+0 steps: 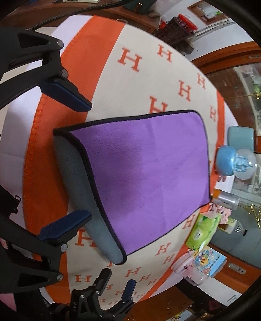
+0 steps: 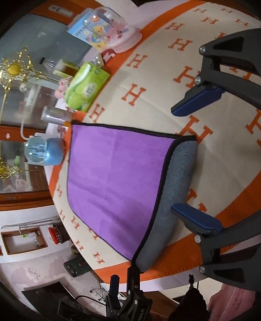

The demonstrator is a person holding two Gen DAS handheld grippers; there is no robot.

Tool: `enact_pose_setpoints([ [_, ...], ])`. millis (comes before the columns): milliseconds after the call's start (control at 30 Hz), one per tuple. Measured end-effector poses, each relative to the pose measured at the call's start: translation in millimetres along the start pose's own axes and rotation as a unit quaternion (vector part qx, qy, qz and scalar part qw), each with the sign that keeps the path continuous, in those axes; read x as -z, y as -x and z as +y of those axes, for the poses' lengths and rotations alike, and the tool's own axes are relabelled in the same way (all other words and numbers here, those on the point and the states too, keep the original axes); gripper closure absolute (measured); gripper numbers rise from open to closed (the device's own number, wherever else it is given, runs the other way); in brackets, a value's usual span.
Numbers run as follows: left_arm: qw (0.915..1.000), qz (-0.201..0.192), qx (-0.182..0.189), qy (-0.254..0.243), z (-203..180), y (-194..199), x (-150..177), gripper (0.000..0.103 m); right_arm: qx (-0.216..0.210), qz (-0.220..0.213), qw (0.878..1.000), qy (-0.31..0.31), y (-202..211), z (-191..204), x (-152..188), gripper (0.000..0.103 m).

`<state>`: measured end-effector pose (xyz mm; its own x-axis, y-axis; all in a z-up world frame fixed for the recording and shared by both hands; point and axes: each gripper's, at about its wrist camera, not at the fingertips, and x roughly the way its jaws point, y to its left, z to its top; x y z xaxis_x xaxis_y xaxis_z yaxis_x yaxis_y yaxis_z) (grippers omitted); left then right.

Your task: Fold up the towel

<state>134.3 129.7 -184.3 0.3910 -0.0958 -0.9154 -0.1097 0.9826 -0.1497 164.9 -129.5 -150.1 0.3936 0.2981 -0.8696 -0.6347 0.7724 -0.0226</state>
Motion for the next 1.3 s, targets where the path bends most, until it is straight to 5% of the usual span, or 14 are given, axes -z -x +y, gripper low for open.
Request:
enact_pose_setpoints([
  [600, 0.9997, 0.024, 0.004, 0.009, -1.3, -31.4, 11.2, 0.042, -0.041, 0.035, 0.999, -0.005, -36.4, -22.1, 15.6, 0.050],
  [900, 0.9994, 0.023, 0.010, 0.022, 5.5, -25.9, 17.3, 0.071, -0.043, 0.033, 0.999, 0.003, -35.0, -17.7, 16.9, 0.067],
  [1067, 0.9991, 0.021, 0.013, 0.033, 9.0, -24.0, 18.7, 0.090, -0.034, 0.033, 0.999, 0.001, -33.3, -21.0, 18.9, 0.086],
  [1300, 0.9990, 0.029, 0.002, 0.033, 12.7, -24.3, 21.3, 0.097, -0.028, 0.029, 0.999, -0.004, -30.6, -24.9, 21.4, 0.097],
])
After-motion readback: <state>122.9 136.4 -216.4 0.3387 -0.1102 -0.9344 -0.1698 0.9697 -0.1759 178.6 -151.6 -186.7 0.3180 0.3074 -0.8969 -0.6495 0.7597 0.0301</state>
